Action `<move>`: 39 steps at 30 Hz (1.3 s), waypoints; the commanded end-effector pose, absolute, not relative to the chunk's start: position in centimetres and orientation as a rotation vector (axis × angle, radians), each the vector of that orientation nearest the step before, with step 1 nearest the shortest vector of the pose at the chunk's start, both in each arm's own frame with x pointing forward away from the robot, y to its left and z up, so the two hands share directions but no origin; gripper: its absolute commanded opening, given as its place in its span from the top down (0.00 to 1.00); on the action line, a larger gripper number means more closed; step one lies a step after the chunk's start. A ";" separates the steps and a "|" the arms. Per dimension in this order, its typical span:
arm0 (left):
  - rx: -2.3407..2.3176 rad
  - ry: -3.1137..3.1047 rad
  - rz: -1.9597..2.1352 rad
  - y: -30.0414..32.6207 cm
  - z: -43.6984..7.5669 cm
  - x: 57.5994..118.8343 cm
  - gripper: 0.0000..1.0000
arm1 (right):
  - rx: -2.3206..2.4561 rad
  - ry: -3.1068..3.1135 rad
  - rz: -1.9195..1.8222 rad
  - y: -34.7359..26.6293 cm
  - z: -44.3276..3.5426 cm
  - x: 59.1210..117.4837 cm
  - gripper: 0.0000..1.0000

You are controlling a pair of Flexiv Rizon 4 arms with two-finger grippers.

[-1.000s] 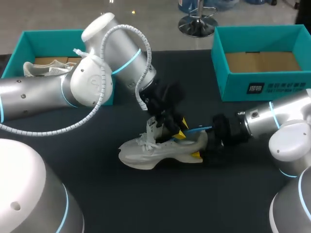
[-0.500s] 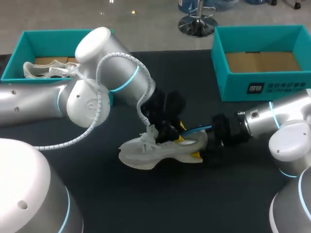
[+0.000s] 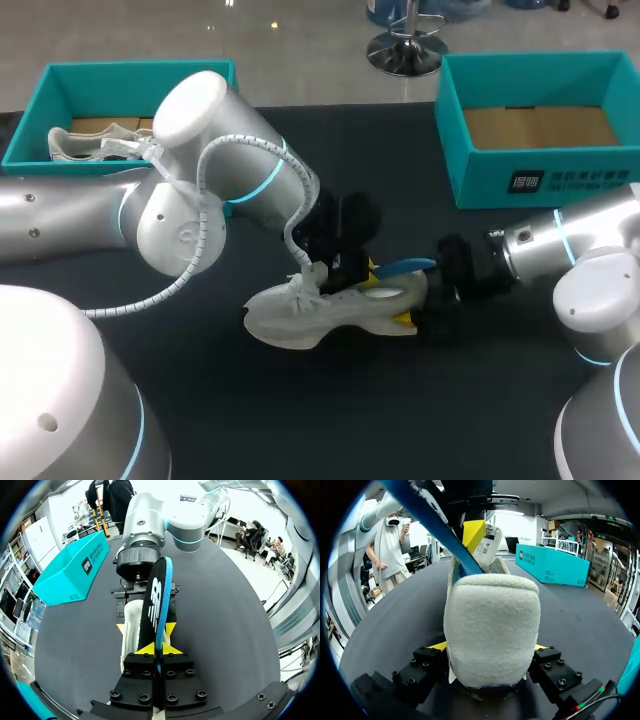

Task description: Take the shoe out of the shoebox, open the shoe tongue, remove and reinsert the insole, then place the shoe into the shoebox

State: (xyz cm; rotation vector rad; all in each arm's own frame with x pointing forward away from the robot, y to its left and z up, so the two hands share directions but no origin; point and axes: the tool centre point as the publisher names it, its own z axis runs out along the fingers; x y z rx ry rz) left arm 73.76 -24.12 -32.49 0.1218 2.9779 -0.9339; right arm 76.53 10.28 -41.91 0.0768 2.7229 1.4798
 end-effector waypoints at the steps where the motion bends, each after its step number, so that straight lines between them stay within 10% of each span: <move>1: 0.124 2.969 -0.954 -23.9 -31.8 73.4 1.00 | 0.079 2.725 1.474 10.5 -42.0 76.5 1.00; 39: 0.424 2.826 -1.659 -25.1 -17.0 72.2 1.00 | 0.079 2.725 1.474 10.5 -42.0 76.5 1.00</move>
